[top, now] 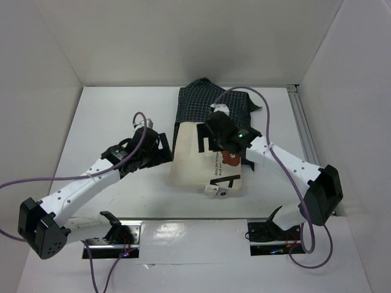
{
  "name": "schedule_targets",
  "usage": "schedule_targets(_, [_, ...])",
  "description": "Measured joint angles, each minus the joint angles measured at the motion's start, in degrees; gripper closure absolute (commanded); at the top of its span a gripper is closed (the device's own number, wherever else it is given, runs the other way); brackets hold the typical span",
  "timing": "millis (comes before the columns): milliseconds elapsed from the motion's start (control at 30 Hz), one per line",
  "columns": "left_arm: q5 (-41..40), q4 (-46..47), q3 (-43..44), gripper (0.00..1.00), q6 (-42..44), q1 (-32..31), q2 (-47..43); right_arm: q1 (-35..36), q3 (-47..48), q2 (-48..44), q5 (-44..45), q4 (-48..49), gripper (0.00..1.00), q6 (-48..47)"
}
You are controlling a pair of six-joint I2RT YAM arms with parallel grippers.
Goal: Put the pillow into the pillowcase
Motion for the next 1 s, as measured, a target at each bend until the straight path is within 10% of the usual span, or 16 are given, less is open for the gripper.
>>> schedule_targets(400, [2.9, 0.8, -16.0, 0.05, -0.3, 5.2, -3.7, 12.4, 11.1, 24.8, 5.6, 2.0, 0.02, 5.9])
schedule_targets(467, [3.0, 1.3, -17.3, 0.06, -0.9, 6.1, -5.4, 11.6, 15.2, 29.2, 5.7, 1.1, 0.41, 6.1])
schedule_targets(500, [3.3, 1.7, -18.0, 0.06, -0.9, 6.5, -6.2, 11.2, 18.4, 31.6, 5.8, 0.7, 0.99, 5.9])
schedule_targets(667, [6.6, 5.2, -20.2, 0.06, 1.3, 8.6, -8.5, 8.7, 19.5, 31.8, 5.3, 4.3, 1.0, 5.1])
schedule_targets(1000, [22.8, 24.2, -20.4, 0.05, 7.8, 14.8, 0.3, -0.1, 3.1, 3.1, -10.4, 2.1, 1.0, -7.0])
